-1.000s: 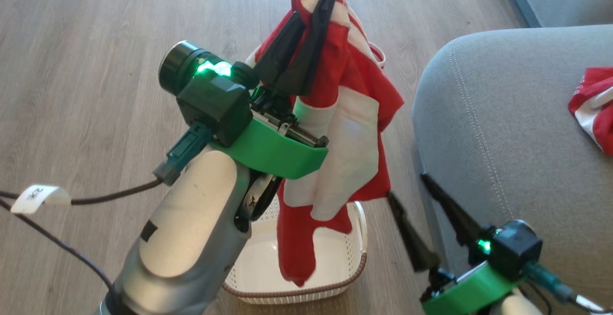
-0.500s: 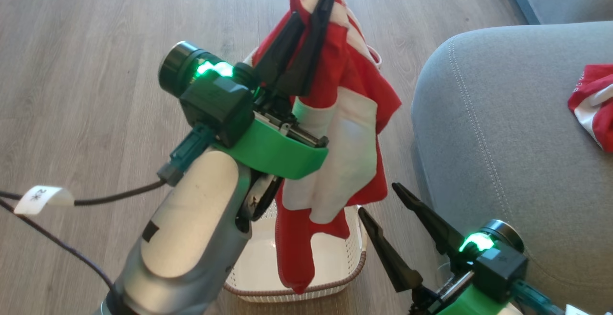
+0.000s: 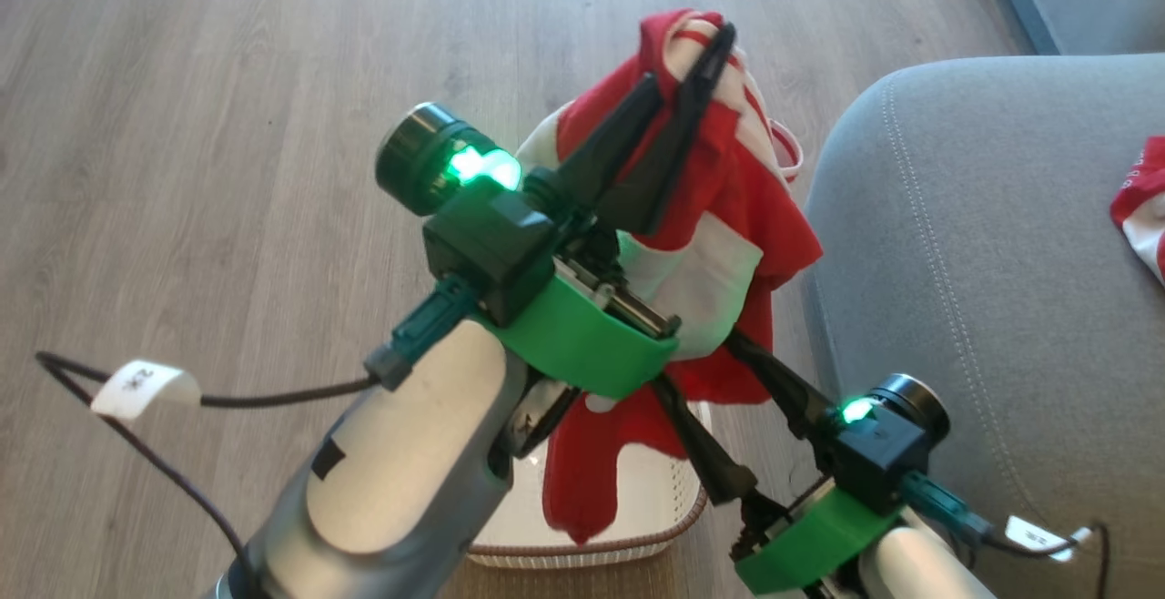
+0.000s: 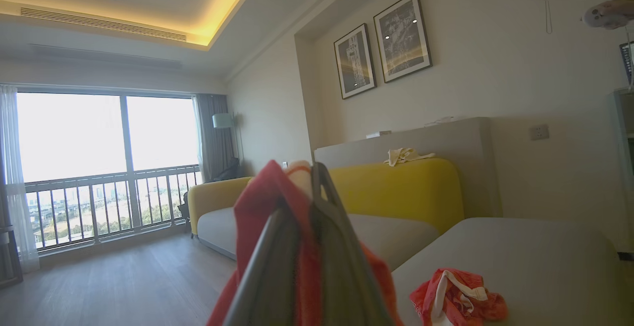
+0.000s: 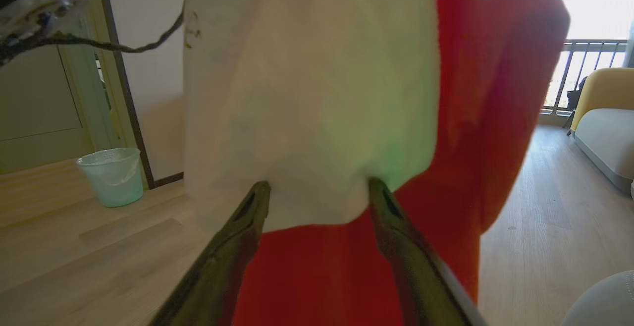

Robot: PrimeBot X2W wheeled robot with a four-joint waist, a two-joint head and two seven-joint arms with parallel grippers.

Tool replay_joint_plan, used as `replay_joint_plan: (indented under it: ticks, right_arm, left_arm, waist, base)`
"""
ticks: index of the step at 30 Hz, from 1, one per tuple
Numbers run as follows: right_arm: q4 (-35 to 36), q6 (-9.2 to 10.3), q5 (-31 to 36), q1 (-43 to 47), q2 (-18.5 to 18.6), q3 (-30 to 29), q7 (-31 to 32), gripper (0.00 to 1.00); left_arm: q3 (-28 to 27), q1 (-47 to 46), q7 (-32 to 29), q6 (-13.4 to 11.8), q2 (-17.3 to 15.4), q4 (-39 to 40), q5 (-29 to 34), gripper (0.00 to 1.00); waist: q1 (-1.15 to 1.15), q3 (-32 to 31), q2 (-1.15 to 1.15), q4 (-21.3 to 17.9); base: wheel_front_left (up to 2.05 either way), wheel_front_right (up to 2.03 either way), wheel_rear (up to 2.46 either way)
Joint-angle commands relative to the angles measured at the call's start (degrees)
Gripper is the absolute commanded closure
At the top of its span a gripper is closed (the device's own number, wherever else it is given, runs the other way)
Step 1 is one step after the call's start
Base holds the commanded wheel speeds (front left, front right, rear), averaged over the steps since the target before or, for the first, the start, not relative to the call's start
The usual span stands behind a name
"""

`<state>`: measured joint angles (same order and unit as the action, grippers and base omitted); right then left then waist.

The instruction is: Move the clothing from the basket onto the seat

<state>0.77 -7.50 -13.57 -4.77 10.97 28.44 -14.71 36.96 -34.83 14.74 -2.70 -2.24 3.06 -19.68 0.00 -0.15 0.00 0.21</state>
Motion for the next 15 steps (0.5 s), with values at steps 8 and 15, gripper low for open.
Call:
replay_joint_plan:
  ticks: [8, 15]
  right_arm:
    - [-6.01, 0.01, 1.4, -5.36, -3.81, -1.77, -0.29, 0.0]
    - [-10.97, 0.01, 2.54, -8.57, -5.29, 0.72, -0.29, 0.0]
  left_arm:
    - [1.28, -2.72, 0.26, -0.34, -0.64, 3.89, -1.61, 1.0]
    - [4.02, -3.02, 0.26, -0.33, -0.64, 5.4, -3.28, 1.0]
  waist:
    - [0.0, -0.08, 0.0, 1.09]
    - [0.0, -0.2, 0.0, 1.6]
  base:
    - [0.0, 0.0, 0.0]
    - [0.0, 0.0, 0.0]
